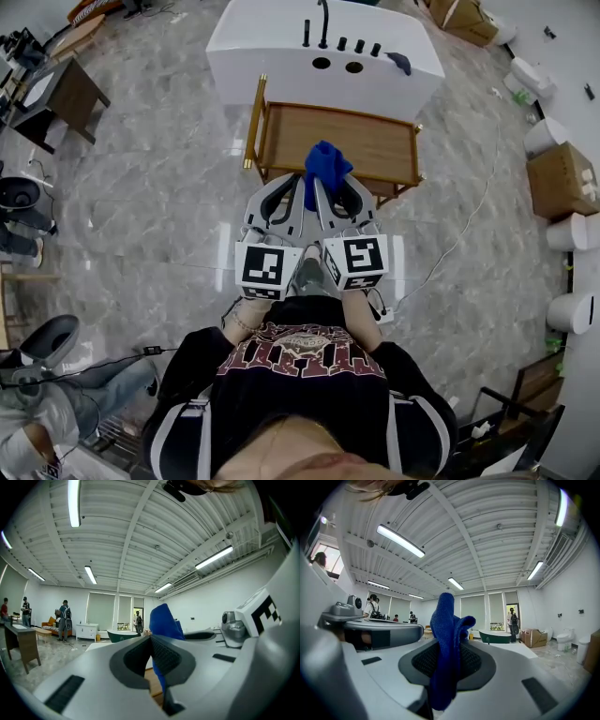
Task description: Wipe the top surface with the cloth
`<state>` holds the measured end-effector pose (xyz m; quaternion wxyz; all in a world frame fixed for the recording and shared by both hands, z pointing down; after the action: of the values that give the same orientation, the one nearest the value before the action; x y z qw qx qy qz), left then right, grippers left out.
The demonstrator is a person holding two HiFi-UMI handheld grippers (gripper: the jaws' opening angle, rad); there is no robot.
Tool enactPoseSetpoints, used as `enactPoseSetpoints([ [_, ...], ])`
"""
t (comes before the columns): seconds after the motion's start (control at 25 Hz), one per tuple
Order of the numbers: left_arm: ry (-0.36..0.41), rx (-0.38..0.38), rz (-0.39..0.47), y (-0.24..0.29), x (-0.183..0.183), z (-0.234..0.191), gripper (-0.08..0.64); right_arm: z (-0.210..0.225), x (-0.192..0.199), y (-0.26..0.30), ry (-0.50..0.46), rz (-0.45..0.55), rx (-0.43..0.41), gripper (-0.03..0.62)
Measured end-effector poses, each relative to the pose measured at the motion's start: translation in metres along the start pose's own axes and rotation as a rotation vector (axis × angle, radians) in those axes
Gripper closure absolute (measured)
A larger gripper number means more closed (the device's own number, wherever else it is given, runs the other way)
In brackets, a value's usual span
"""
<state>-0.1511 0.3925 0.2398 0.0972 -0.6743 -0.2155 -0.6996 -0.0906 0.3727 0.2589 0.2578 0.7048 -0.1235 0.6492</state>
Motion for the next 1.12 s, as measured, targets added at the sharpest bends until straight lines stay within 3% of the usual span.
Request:
enactPoseSetpoints([
  [0.68, 0.028, -0.062, -0.01, 0.127, -0.033, -0.016, 0.511, 0.095, -0.027, 0.087, -0.001, 0.033, -0.082, 0.5],
  [1.12, -0.013, -0.137, -0.032, 0.162, -0.025, -0.029, 0.511, 0.116, -0.022, 0.122, -0.008, 0.012, -0.157, 0.5],
])
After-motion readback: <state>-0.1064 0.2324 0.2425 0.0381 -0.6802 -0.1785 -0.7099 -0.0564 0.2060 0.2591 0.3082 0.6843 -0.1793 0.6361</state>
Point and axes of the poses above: the fingertips, and each gripper's own axes: y forward along the fingers, z to its right, x out of its underside, the point moved 2 cm from there along -y, backward along the fingers, and after that the axes turned 8 degrees about -z, right-handed, at the moved point
